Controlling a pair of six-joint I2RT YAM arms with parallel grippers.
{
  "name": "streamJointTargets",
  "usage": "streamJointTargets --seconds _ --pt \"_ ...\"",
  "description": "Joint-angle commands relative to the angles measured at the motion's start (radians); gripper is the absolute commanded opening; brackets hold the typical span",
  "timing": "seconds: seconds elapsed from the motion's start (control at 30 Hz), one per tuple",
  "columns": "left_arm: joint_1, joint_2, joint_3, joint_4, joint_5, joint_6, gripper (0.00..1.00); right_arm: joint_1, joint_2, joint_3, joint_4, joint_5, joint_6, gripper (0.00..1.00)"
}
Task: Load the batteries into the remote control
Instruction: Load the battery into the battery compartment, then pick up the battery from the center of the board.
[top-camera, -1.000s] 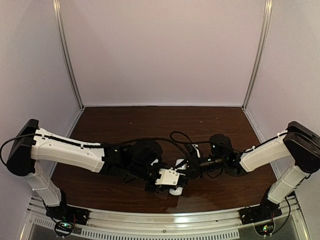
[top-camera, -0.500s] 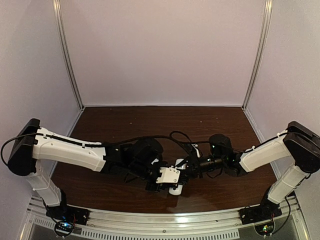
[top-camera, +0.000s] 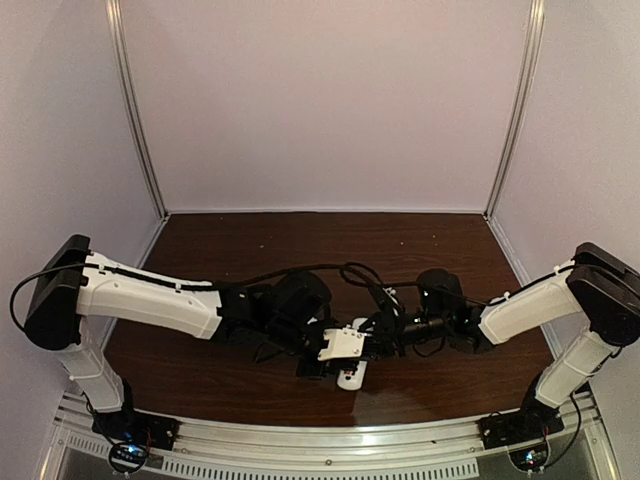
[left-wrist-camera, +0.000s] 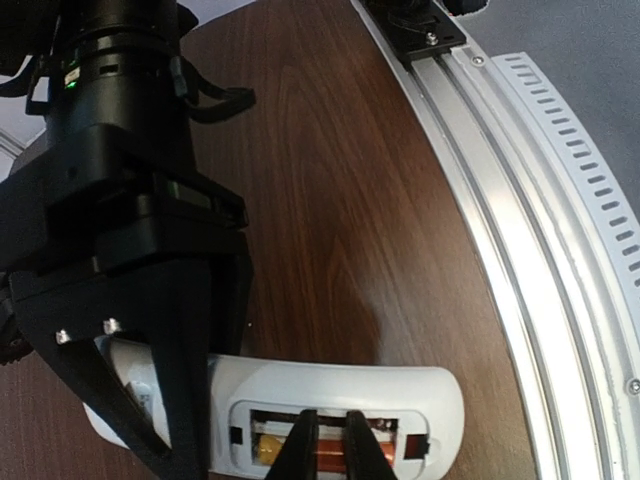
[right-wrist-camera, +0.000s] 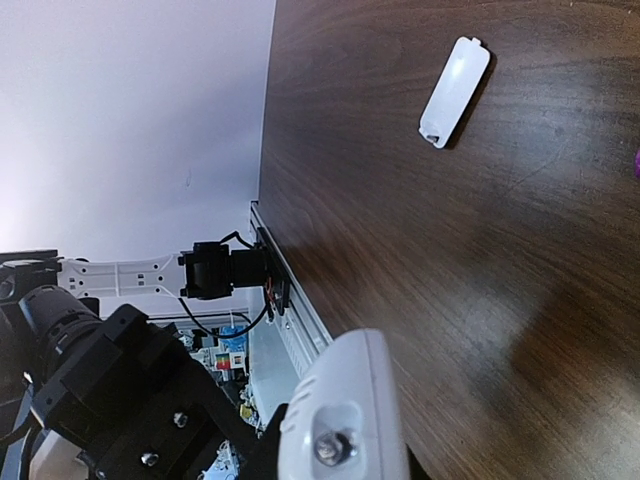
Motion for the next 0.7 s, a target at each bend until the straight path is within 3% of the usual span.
streamJointTargets --seconds 0.0,0.23,0.37,0.67 --pt "0.042 0.036 -0.006 -0.022 -0.044 -0.005 0.13 0.021 -0.035 0.034 0.121 -0.089 0.043 0.0" --pt "0.055 0.024 -0.028 -0.01 -0.019 0.019 0.12 0.021 -0.044 0.029 0.158 -0.106 0.061 0.0" --pt "0.052 -0.021 -0.035 0.008 0.021 0.031 0.17 0.011 -0.043 0.026 0.112 -0.085 0.031 0.0" --pt "0.001 -0.215 -0.078 0.084 -0.025 -0.006 0.45 -0.091 -0.112 0.007 -0.029 -0.025 -0.096 0.0"
